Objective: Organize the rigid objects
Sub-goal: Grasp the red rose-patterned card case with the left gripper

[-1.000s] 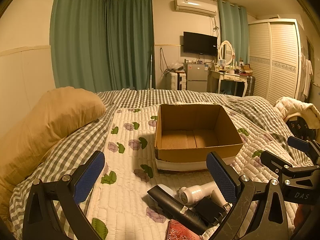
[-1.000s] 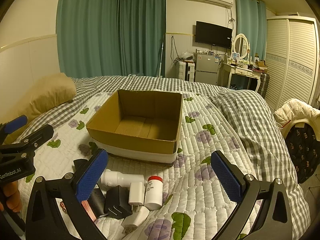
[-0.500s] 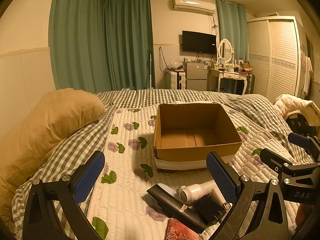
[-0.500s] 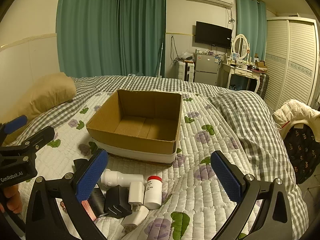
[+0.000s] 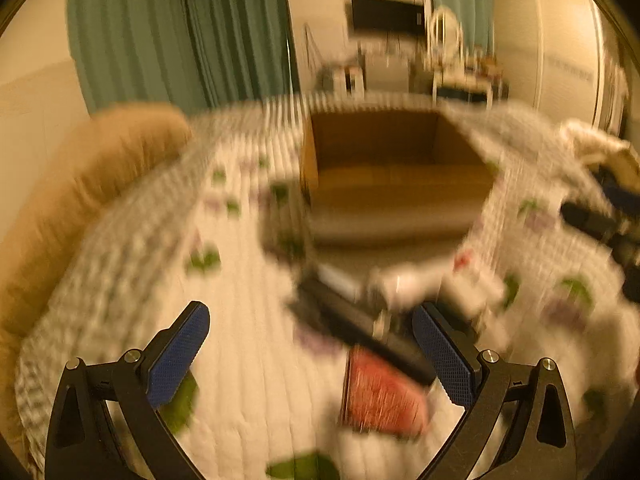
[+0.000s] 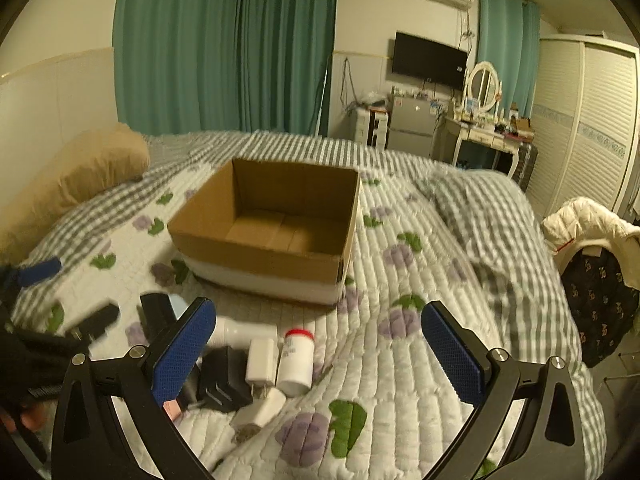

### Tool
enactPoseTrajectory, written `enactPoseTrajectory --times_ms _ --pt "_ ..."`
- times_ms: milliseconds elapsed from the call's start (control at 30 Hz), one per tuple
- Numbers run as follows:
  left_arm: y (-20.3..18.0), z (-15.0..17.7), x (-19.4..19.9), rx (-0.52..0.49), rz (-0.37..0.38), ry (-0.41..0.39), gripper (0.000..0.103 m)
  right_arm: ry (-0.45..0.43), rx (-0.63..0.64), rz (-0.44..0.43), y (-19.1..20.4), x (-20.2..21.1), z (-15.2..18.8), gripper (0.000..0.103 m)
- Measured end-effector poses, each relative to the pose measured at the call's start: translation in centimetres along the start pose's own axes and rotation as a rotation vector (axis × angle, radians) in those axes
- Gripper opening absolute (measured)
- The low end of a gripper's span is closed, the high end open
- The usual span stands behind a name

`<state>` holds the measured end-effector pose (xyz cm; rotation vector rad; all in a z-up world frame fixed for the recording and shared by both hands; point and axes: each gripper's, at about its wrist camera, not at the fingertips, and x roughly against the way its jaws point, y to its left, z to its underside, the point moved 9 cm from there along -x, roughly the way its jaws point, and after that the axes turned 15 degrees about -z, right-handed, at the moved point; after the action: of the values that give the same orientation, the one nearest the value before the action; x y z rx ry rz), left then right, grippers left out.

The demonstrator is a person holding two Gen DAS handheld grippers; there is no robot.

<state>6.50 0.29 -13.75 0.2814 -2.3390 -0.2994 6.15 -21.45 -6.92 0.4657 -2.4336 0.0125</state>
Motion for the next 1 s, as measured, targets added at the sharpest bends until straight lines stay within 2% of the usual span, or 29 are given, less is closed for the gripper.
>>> enactPoseTrajectory --times_ms 100,200,300,367,433,467,500,533,633,767,900,1000 --pt "-1.6 2.9 -1.2 -0.072 0.015 0.081 0.103 0.047 0.004 -0.005 0.3 -1.0 1.3 0.103" --pt "-3.4 4.1 -1.1 -0.167 -0.005 0.075 0.101 0.076 0.008 -0.014 0.6 -1.7 2.2 0.103" --pt "-5.5 5.1 -0.9 -0.244 0.043 0.081 0.101 0.093 0.017 -0.018 1.0 -2.2 2.5 0.103" --pt "-6.5 5.8 -1.7 -0.304 0.014 0.089 0.099 0.099 0.020 -0.019 1.1 -2.4 2.5 0.103" --pt "-7.2 6.3 -2.3 -0.353 -0.021 0.088 0.091 0.103 0.018 -0.021 1.1 -2.5 2.6 0.103" --pt "-7.5 6.4 -2.5 -0.357 -0.017 0.091 0.088 0.107 0.015 -0.019 1.0 -2.6 2.6 0.103" --pt "-7.6 6.4 -2.3 -0.361 -0.001 0.092 0.077 0.110 0.012 -0.017 0.9 -2.6 2.7 0.103" --pt "-7.7 6.5 -2.0 -0.364 0.015 0.088 0.072 0.112 0.007 -0.019 0.8 -2.7 2.7 0.103" --pt "-7.4 6.5 -1.2 -0.352 0.028 0.083 0.071 0.119 -0.003 -0.024 0.5 -2.7 2.9 0.103" --pt "-5.4 5.2 0.5 -0.262 0.059 0.066 0.071 0.121 0.008 -0.026 0.5 -2.7 2.9 0.103" --pt "-2.0 2.7 0.6 -0.189 0.035 0.033 0.071 0.141 0.041 -0.069 1.6 -3.5 2.8 0.103" --pt "0.1 1.8 -0.5 -0.135 0.004 0.042 0.071 0.204 0.099 -0.112 3.4 -5.0 3.3 0.103"
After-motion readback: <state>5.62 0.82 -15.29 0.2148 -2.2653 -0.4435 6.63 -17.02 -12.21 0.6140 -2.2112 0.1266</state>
